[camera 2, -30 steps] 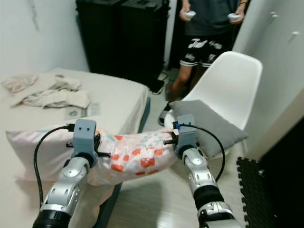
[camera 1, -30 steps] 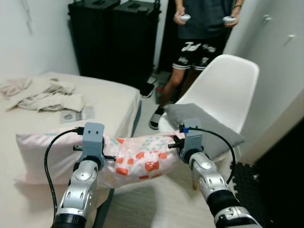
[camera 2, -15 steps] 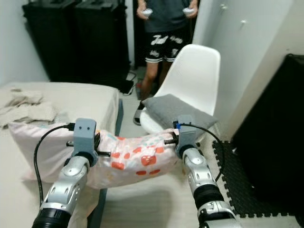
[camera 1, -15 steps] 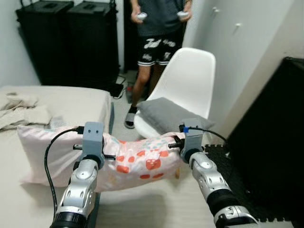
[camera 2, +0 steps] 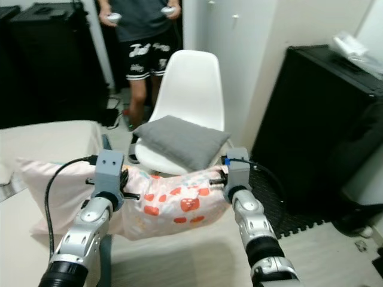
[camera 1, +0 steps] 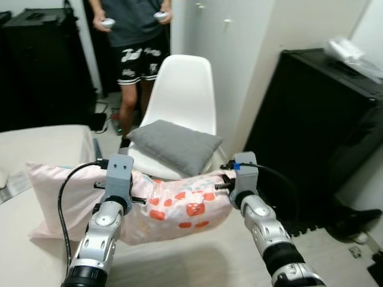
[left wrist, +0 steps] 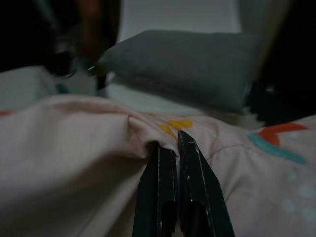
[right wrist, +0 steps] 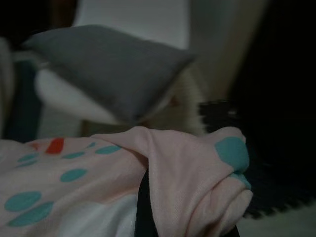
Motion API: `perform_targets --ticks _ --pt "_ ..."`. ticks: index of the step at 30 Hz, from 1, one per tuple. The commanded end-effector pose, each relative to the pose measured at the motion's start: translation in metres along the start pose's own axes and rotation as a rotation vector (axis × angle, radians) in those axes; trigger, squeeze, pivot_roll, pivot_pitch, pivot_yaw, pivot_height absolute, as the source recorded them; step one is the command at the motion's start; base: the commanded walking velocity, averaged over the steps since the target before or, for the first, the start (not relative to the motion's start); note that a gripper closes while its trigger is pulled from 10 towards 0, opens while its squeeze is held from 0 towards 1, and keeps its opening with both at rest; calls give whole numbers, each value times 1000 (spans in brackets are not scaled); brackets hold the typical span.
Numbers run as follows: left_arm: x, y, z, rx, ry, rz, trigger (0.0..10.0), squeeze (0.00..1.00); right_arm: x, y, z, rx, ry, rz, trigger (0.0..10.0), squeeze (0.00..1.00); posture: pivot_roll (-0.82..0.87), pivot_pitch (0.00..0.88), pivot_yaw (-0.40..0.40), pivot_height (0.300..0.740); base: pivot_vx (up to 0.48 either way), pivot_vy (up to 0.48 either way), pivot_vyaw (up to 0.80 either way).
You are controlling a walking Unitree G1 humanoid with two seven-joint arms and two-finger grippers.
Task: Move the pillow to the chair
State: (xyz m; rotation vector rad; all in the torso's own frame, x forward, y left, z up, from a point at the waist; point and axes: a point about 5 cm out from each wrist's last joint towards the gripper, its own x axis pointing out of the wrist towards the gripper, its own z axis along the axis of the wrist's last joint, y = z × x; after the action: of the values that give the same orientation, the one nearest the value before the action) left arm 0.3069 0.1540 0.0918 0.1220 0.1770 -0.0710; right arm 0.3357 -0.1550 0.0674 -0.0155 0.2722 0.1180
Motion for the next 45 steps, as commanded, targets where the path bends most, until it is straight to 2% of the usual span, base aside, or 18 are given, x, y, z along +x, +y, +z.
perform_targets --ticks 1,9,21,45 --pt "2 -4 5 27 -25 -24 10000 0 3 3 12 4 -49 2 10000 0 -26 47 -24 740 0 0 -800" --pt "1 -1 4 38 -18 -29 10000 0 2 2 10 -6 -42 -13 10000 0 -18 53 -2 740 0 0 -800" --pt "2 -2 5 51 -17 -47 10000 0 -1 8 7 41 -52 18 10000 0 -13 64 13 740 0 0 -800" --pt "2 -5 5 42 -14 -49 10000 0 -2 -2 11 56 -63 -25 10000 0 -17 69 6 740 0 0 -800"
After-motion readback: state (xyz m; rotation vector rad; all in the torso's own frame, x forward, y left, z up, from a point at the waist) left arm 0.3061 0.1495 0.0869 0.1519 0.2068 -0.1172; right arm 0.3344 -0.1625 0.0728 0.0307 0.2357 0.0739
